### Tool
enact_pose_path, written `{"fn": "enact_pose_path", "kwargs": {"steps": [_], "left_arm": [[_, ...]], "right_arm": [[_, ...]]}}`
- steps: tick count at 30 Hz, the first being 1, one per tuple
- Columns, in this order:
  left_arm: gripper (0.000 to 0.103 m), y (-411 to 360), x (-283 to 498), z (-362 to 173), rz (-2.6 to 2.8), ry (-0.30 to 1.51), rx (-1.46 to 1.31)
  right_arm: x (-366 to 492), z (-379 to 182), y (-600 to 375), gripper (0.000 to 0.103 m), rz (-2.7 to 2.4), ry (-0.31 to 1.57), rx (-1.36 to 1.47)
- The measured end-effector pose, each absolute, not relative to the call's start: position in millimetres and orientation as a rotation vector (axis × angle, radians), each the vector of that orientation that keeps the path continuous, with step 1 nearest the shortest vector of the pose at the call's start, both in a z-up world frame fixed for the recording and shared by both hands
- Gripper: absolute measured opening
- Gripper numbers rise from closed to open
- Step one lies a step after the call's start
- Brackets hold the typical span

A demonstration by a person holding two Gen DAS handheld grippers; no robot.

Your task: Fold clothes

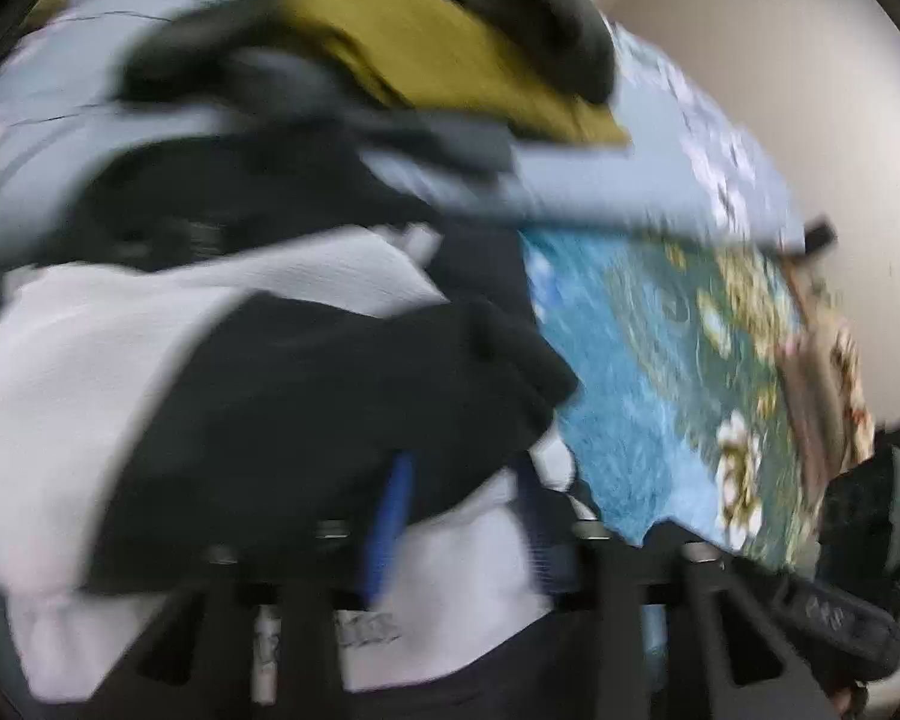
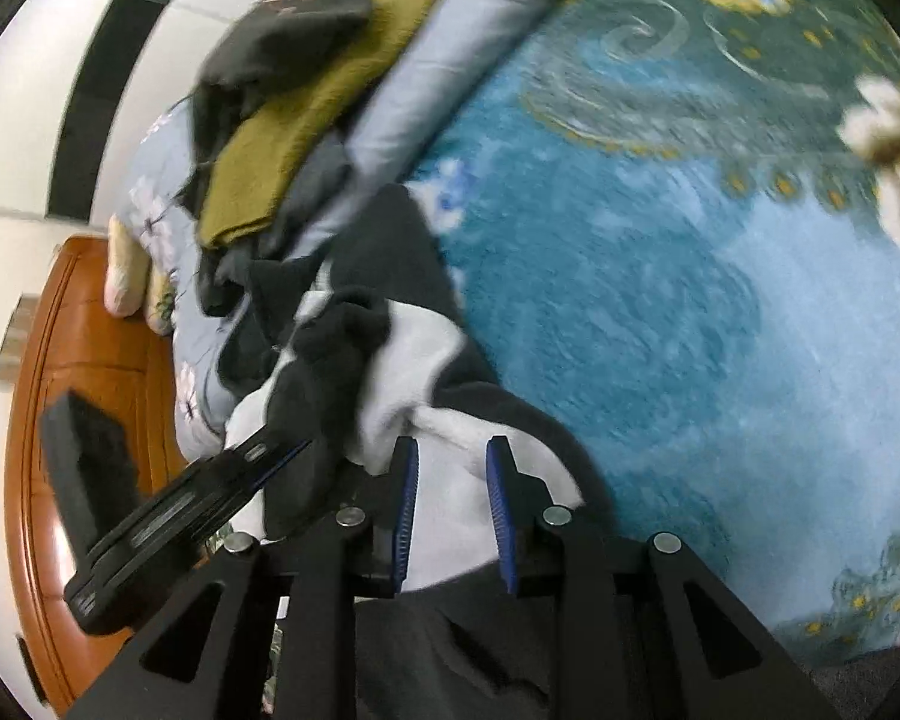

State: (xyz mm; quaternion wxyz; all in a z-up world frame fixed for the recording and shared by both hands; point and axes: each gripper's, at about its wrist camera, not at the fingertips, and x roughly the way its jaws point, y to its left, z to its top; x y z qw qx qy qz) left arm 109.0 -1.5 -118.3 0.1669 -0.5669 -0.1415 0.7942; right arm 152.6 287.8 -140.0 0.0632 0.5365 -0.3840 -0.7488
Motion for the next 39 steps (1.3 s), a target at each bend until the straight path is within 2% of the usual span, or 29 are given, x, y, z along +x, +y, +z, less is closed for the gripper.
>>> {"fn": "enact_pose_path", "kwargs": {"steps": [2, 7, 13, 14, 15, 16, 18, 22, 25, 28, 29, 36, 37, 38, 39], "left_arm": [[0.058, -41, 121, -112, 2.38, -0.471, -1.61], [0.058, -117, 142, -119, 2.548, -0.612, -1.708], [0.058, -147, 151, -129, 2.569, -0.666, -1.757], [0.058, -152, 152, -131, 2.572, -0.675, -1.765], [0.058, -157, 153, -133, 2.575, -0.684, -1.773], [0.058, -162, 155, -134, 2.578, -0.693, -1.782], [0.058, -172, 158, -138, 2.584, -0.712, -1.798], [0.058, -186, 162, -145, 2.588, -0.744, -1.828], [0.058, -189, 163, -150, 2.575, -0.77, -1.843], [0.058, -188, 165, -156, 2.549, -0.773, -1.881], [0.058, -188, 166, -158, 2.538, -0.776, -1.893], [0.058, -204, 183, -149, 2.528, -0.796, -1.902], [0.058, -208, 187, -149, 2.519, -0.804, -1.904], [0.058, -213, 192, -150, 2.51, -0.812, -1.906], [0.058, -216, 197, -150, 2.5, -0.82, -1.91]], "right_arm": [[145, -134, 279, 0.047, -2.279, -1.094, 1.582], [113, -136, 254, 0.049, -2.273, -1.021, 1.572], [69, -158, 237, 0.049, -2.184, -1.124, 1.727], [64, -159, 234, 0.048, -2.191, -1.105, 1.758], [61, -153, 229, 0.042, -2.211, -1.037, 1.766], [57, -147, 224, 0.02, -2.23, -0.969, 1.774], [51, -135, 214, 0.019, -2.266, -0.833, 1.775], [64, -83, 207, 0.018, -2.379, -0.627, 1.429], [71, -94, 226, 0.018, -2.429, -0.661, 1.457], [65, -151, 242, 0.018, -2.366, -0.754, 1.769], [66, -159, 242, 0.019, -2.359, -0.74, 1.795], [78, -144, 256, 0.028, -2.364, -0.781, 1.747], [85, -141, 262, 0.033, -2.366, -0.793, 1.727], [91, -138, 268, 0.043, -2.365, -0.805, 1.713], [97, -141, 273, 0.046, -2.348, -0.818, 1.736]]}}
